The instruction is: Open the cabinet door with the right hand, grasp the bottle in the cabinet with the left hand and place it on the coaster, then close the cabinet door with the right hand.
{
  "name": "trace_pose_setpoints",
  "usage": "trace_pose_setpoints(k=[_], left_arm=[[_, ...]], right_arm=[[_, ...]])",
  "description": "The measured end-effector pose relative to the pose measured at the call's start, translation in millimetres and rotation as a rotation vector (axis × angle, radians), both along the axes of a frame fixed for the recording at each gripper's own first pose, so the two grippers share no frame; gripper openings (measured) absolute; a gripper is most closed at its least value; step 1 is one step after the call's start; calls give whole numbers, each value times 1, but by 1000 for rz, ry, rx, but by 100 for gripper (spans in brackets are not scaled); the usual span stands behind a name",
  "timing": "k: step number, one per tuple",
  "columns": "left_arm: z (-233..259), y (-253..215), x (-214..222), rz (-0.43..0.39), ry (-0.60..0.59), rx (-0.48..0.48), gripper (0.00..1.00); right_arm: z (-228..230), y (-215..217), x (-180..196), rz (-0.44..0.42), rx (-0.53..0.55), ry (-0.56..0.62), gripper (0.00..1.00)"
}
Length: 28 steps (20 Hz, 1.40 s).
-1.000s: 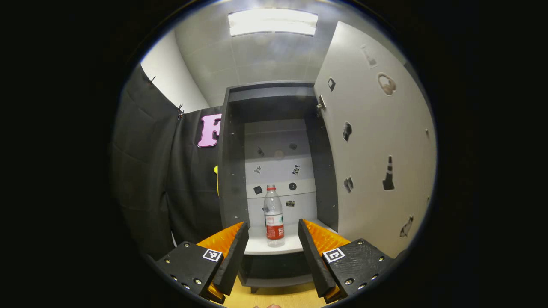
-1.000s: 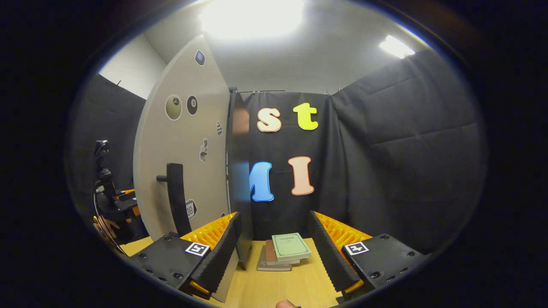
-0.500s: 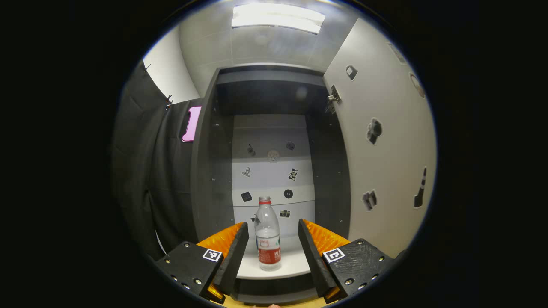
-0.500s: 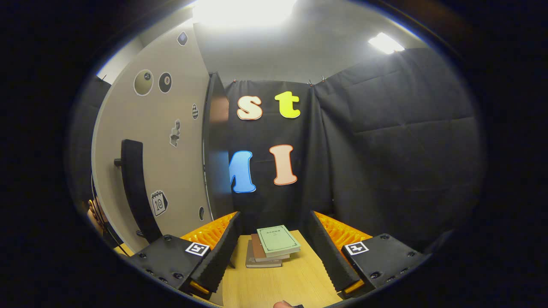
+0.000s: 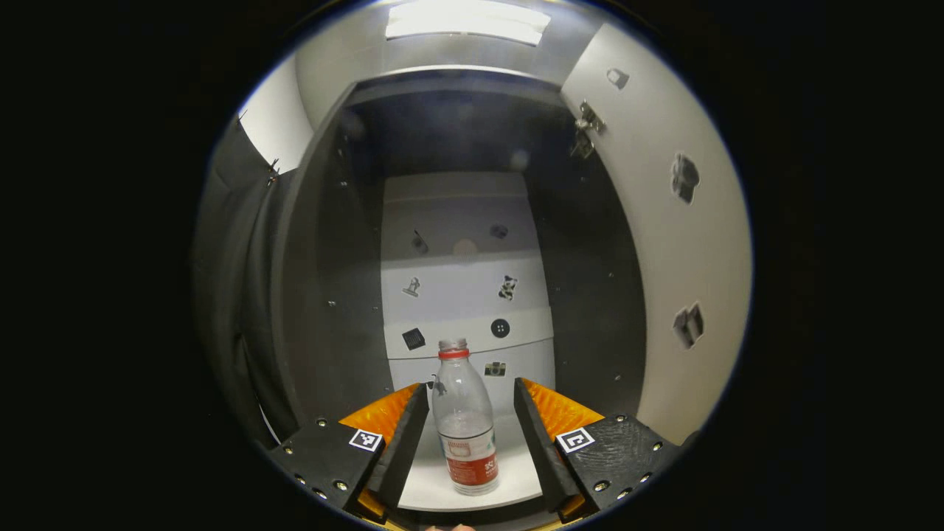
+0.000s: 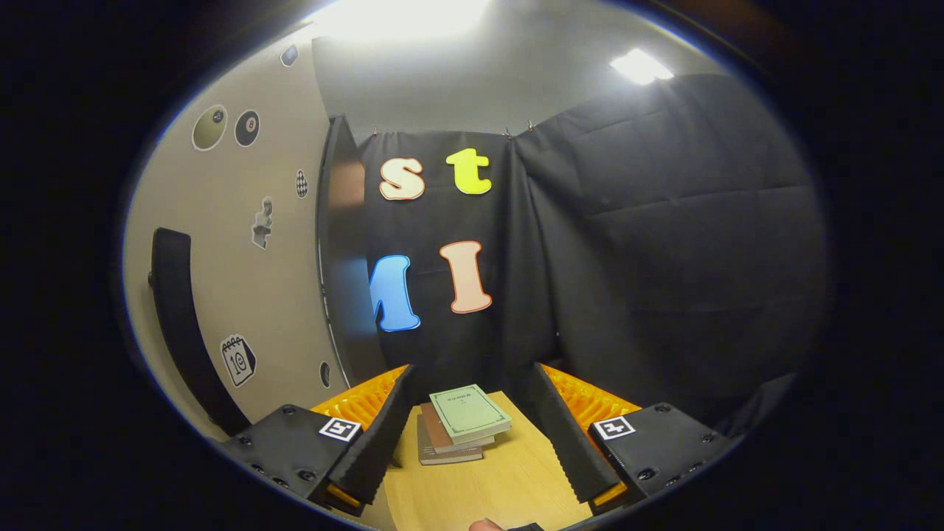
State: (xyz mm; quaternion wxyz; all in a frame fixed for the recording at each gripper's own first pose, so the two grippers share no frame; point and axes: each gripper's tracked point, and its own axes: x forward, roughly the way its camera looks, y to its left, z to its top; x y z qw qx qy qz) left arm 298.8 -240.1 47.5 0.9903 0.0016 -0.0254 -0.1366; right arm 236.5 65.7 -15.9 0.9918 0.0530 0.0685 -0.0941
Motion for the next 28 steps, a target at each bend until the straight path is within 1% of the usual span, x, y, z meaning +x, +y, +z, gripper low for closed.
trace_pose_setpoints(k=[1, 2, 3, 4, 8, 11, 14, 15, 20, 24, 25, 28], left_arm=[[-4, -2, 5, -2, 4, 3, 67], [-7, -2, 11, -1, 11, 1, 67], [-11, -2, 17, 1, 22, 0, 67], [-18, -1, 22, 6, 38, -1, 67], [-36, -3, 44, 15, 74, 18, 67], [-43, -4, 55, 21, 83, 45, 67], [-44, -3, 55, 17, 86, 25, 67], [-43, -1, 52, 13, 86, 9, 66], [-27, 17, 29, 34, 60, -44, 65], [-16, 41, -3, 68, 29, -48, 65], [-15, 46, -12, 78, 23, -44, 67], [-13, 68, -44, 118, 3, -27, 67]], right_arm=[[0, -1, 2, -9, 3, 3, 99], [-2, -1, 3, -18, 9, 6, 94], [-3, -2, 3, -25, 15, 8, 94], [-4, -2, 3, -31, 19, 10, 99], [-8, -3, 6, -50, 5, 27, 98], [-9, 1, 9, -45, -4, 34, 98], [-9, 1, 10, -34, -18, 35, 98], [-9, 2, 11, -32, -22, 36, 98], [-7, 2, 9, -5, -6, 33, 98], [-5, 5, 10, 37, 6, 25, 98], [-5, 6, 9, 52, 8, 25, 98], [-7, 11, 8, 96, 6, 31, 98]])
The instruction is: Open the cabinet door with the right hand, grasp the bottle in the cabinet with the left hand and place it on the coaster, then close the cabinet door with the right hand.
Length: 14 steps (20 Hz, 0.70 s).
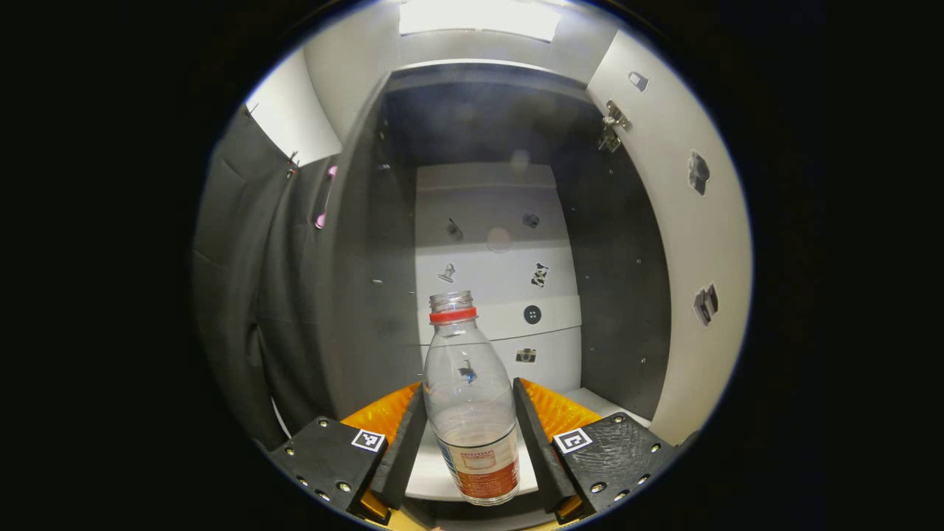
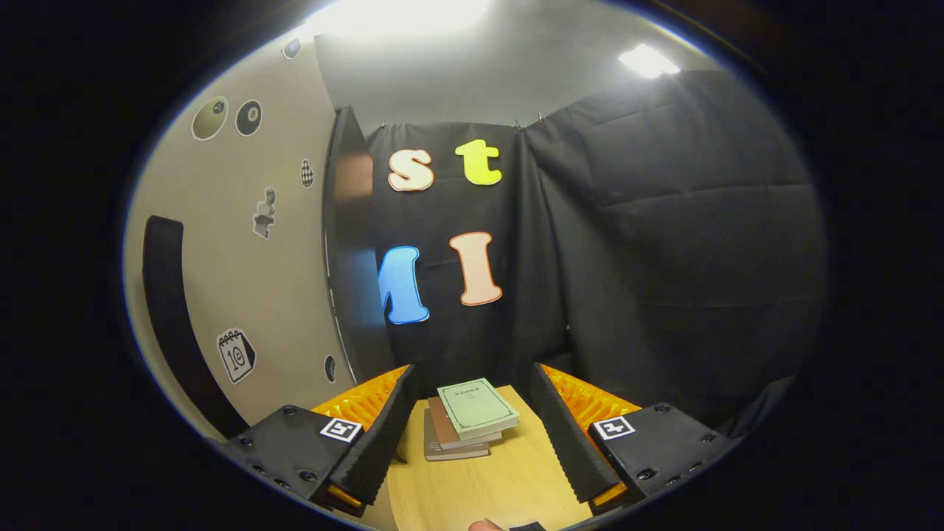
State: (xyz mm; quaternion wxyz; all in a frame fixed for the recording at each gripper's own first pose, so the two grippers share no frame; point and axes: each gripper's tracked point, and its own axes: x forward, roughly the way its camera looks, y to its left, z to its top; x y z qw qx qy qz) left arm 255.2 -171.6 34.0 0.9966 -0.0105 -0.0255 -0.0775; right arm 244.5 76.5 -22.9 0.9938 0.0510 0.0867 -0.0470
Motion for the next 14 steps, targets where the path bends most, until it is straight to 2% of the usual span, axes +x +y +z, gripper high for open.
trace_pose_setpoints(k=[5, 9, 10, 14], left_arm=[[-15, 33, -54, 73, 5, 15, 65], [-44, 54, -99, 117, 36, 12, 67], [-51, 59, -109, 126, 47, 16, 65], [-78, 75, -149, 159, 57, 38, 65]], right_arm=[[-5, 8, -13, 72, -1, 3, 98], [-15, 14, -20, 120, 23, 19, 98], [-17, 16, -21, 131, 28, 25, 98], [-32, 17, -27, 150, 31, 43, 98]])
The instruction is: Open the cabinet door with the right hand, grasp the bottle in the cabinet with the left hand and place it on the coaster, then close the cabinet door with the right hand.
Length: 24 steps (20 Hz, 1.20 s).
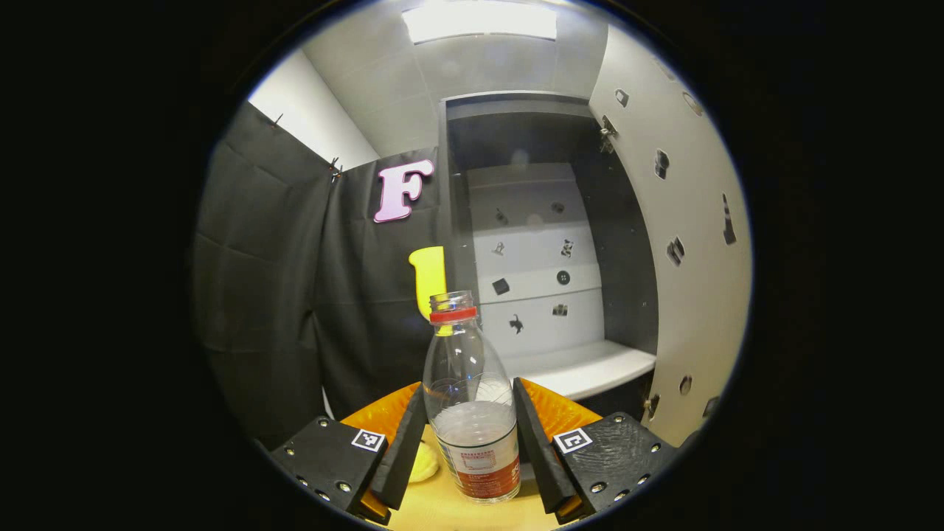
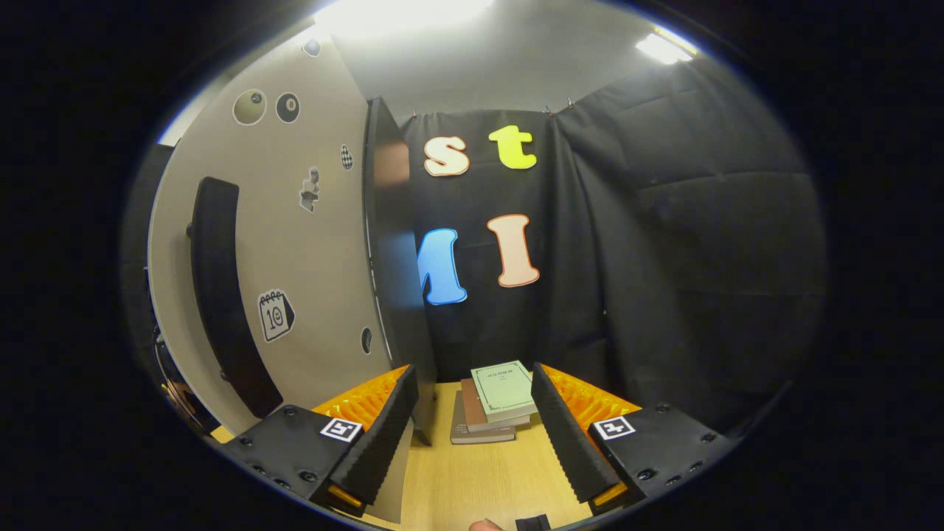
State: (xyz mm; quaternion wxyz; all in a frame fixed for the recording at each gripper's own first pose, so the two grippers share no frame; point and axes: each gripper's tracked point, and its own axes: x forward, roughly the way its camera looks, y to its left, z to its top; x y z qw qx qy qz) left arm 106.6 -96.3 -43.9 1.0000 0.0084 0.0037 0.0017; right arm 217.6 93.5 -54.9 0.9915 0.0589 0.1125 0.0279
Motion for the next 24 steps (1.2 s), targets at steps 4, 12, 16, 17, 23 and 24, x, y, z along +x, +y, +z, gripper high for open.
trace_pose_setpoints(k=[4, 12, 16, 17, 23, 24], left_arm=[[-36, 16, -35, 51, 5, -6, 65], [-124, 32, -84, 98, 58, -25, 65], [-168, 32, -93, 109, 88, -31, 65], [-177, 30, -95, 109, 97, -28, 65], [-216, 20, -102, 119, 113, -16, 65], [-219, 19, -101, 121, 110, -7, 63]], right_arm=[[-12, -1, 1, -3, 17, 10, 98], [-30, -9, 7, -41, 1, 31, 98], [-42, -7, 7, -40, 16, 69, 93], [-43, -6, 6, -41, 8, 74, 98], [-42, -4, 2, -44, -42, 82, 98], [-43, -4, 3, -45, -53, 86, 98]])
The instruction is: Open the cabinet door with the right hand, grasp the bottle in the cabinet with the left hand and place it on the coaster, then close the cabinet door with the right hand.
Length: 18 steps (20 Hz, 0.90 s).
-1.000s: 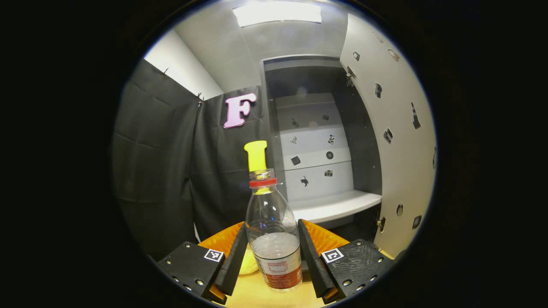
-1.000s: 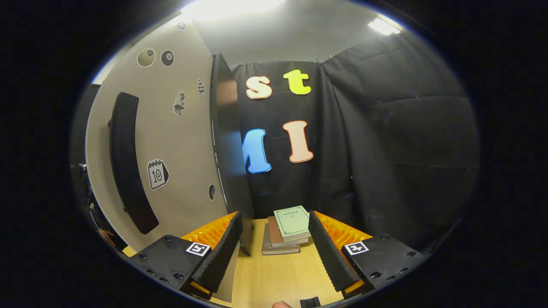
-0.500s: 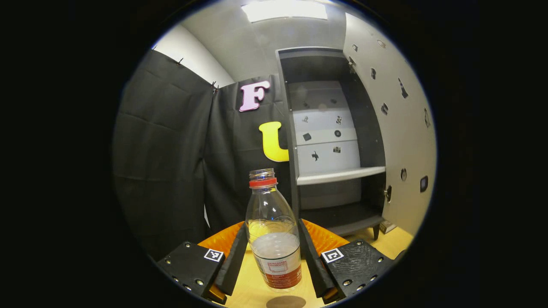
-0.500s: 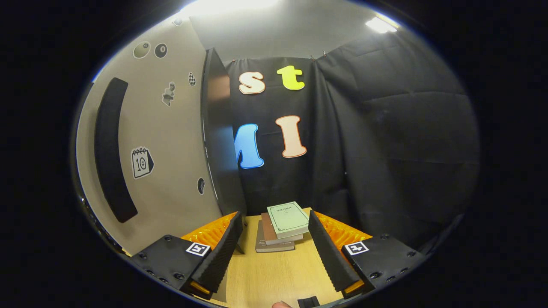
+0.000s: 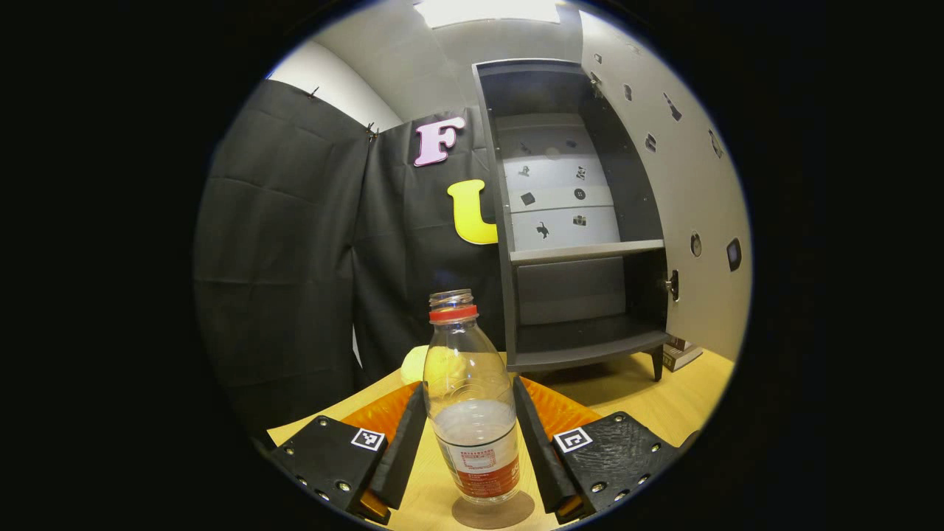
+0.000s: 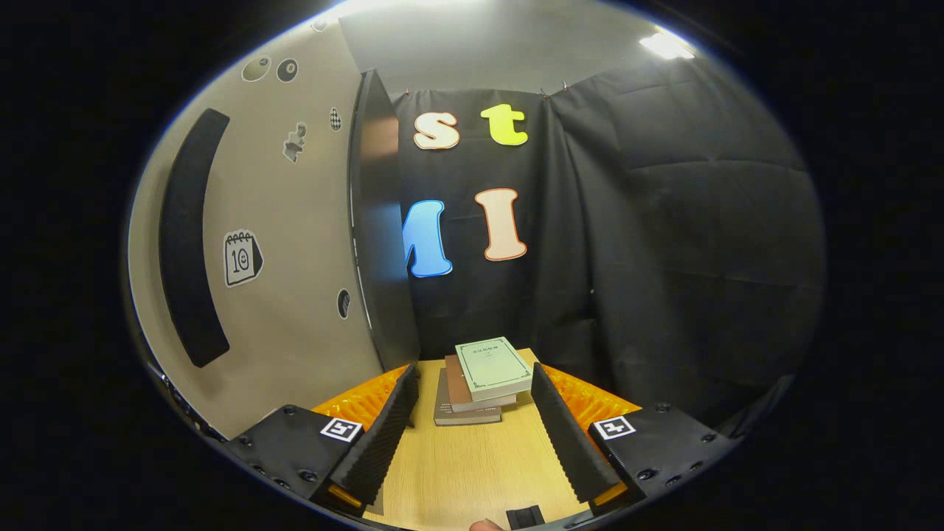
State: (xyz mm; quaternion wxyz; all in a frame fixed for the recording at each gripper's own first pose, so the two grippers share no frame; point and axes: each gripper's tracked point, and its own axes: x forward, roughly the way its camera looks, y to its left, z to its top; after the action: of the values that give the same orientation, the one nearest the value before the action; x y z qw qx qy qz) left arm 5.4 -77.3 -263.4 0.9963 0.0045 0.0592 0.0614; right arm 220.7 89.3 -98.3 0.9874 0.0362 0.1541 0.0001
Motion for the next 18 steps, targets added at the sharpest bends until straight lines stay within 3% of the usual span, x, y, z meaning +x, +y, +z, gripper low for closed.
trace_pose_setpoints(k=[10, 18], left_arm=[[-47, 0, -20, 20, 68, 2, 66], [-41, -5, -24, 1, 72, 17, 67]], right_arm=[[4, 26, -2, 48, -80, 5, 98], [5, 33, -7, 53, -88, 8, 98]])
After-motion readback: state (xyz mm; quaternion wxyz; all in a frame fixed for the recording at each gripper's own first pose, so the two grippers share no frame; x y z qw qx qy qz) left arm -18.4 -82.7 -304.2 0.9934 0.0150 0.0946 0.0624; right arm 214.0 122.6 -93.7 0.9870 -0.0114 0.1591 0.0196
